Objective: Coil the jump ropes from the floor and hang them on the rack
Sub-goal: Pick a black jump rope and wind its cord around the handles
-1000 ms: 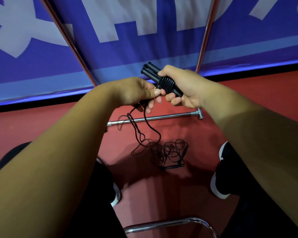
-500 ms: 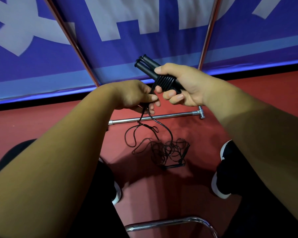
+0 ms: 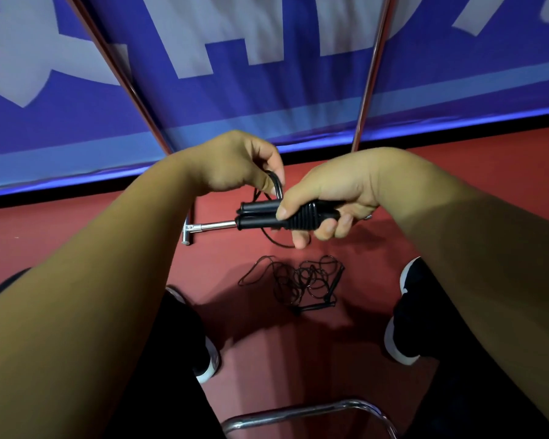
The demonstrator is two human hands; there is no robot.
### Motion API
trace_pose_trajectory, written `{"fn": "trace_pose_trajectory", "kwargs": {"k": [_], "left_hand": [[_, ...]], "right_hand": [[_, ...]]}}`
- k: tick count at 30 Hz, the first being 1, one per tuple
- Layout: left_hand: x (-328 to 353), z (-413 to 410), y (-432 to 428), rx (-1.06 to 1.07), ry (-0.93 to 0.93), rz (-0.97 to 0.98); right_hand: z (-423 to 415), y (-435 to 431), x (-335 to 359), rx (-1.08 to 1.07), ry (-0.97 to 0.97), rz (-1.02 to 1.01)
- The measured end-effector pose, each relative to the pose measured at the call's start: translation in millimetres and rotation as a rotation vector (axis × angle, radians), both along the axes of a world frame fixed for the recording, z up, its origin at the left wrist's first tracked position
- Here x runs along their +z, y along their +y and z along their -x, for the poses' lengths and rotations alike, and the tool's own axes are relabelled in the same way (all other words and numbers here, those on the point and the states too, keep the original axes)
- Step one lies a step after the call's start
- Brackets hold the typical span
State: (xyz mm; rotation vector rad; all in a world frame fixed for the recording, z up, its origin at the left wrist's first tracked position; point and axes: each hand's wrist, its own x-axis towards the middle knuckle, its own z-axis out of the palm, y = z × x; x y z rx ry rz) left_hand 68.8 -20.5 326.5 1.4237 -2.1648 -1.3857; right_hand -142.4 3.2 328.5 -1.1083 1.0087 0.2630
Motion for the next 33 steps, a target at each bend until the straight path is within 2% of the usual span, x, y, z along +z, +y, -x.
{"fn": "trace_pose_trajectory", "kwargs": {"k": [4, 8, 14, 17, 20, 23, 26, 28, 31, 33], "left_hand": [[6.3, 9.6, 1.6, -0.043, -0.27, 0.18], [4.9, 18.5, 3.3, -0.148, -0.449, 0.216], [-7.7, 23.7, 6.7, -0.159, -0.559, 0.06], [-19.3, 18.2, 8.9, -0.111, -0.501, -0.181], [-24.8, 10.3, 10.2, -0.051, -0.502, -0.314], [-21.9, 3.5, 7.7, -0.074, -0.507, -0.291], [-20.6, -0.6, 9.1, -0.1, -0.62, -0.298], [-20.8, -4.5, 8.6, -0.05, -0.689, -0.208], [-20.1, -13.5, 1.5, 0.004, -0.765, 0.041], [-18.1, -14.6, -2.9, 0.147, -0.56, 0.044]], "right_hand": [[3.0, -8.6, -20.1, -0.003, 0.171, 0.127], [1.6, -13.9, -26.0, 0.004, 0.298, 0.277], [0.1, -20.8, -35.2, -0.19, 0.353, 0.536], [-4.8, -20.2, -33.5, -0.307, 0.361, 0.641], [-10.0, -21.3, -35.4, -0.543, 0.299, 0.659], [-11.4, -26.3, -36.4, -0.788, 0.204, 0.574], [-0.4, -35.6, -29.6, -0.988, 0.176, 0.509], [8.4, -38.3, -25.1, -1.054, 0.162, 0.487], [13.7, -35.8, -26.9, -1.069, 0.174, 0.453], [14.1, -33.9, -29.6, -1.044, 0.184, 0.457]]}}
